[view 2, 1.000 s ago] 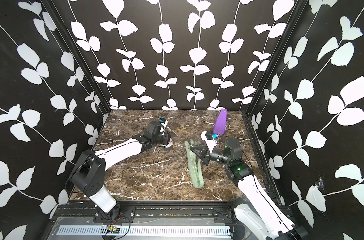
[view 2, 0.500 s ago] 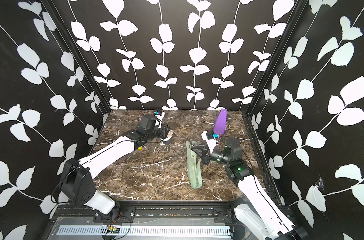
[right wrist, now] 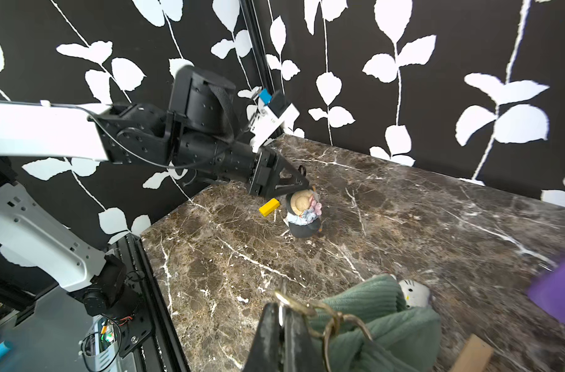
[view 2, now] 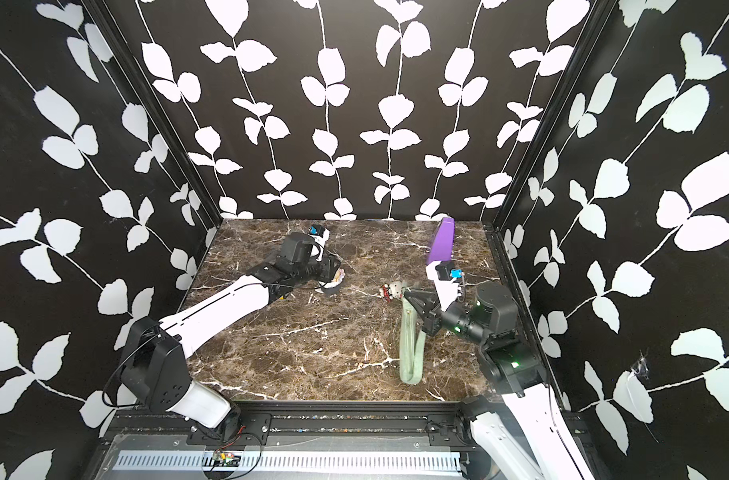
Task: Remove the decoration from the bag
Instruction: Place the bag at the center of the board.
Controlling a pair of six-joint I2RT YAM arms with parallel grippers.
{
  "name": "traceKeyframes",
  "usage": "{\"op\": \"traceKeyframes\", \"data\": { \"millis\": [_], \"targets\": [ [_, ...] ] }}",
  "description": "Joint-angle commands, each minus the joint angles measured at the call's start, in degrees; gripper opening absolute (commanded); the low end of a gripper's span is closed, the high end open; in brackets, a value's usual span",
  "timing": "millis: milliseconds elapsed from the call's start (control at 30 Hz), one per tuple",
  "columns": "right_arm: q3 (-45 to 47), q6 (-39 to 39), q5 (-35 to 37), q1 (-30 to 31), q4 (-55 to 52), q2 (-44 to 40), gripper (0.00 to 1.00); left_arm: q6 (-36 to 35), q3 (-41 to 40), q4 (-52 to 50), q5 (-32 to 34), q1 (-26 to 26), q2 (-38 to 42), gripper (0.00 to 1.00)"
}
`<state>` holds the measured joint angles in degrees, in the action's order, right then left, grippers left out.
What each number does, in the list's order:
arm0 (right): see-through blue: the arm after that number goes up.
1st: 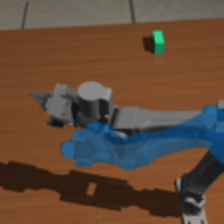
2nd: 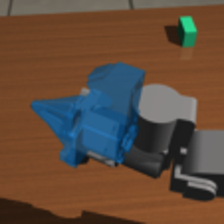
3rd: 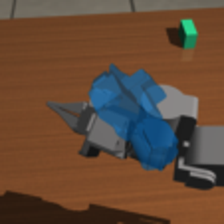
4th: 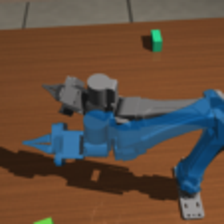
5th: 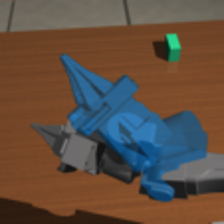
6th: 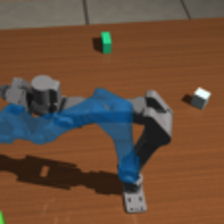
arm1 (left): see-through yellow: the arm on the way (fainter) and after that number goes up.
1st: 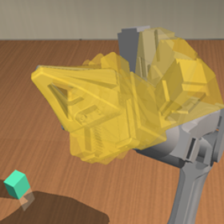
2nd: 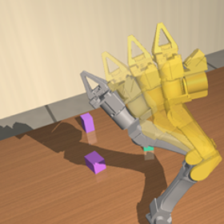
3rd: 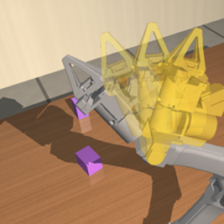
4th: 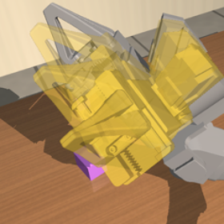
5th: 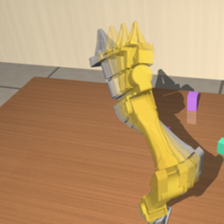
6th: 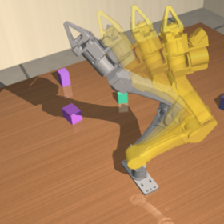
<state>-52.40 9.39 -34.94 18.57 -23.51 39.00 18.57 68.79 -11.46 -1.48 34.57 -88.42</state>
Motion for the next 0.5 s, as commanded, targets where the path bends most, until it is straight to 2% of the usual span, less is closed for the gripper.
{"op": "traceKeyframes", "data": {
  "millis": [0,100,233,467],
  "targets": [
    [-2.21,0.92,0.68,-0.26,-1.72,5.71,0.0,1.12,-1.93,3.02,-0.81,-1.0,2.22,0.44],
    [-1.1,6.58,-2.74,1.78,6.24,12.32,0.0,1.93,-4.17,4.15,-0.81,-1.99,3.59,0.44],
    [-0.33,8.03,2.91,10.06,15.5,20.92,0.0,2.97,-8.34,5.65,-0.36,-4.11,6.52,0.44],
    [-6.33,14.42,5.27,14.36,30.19,41.62,0.0,2.58,-13.29,5.91,1.23,-7.03,12.17,0.45]
  ]
}}
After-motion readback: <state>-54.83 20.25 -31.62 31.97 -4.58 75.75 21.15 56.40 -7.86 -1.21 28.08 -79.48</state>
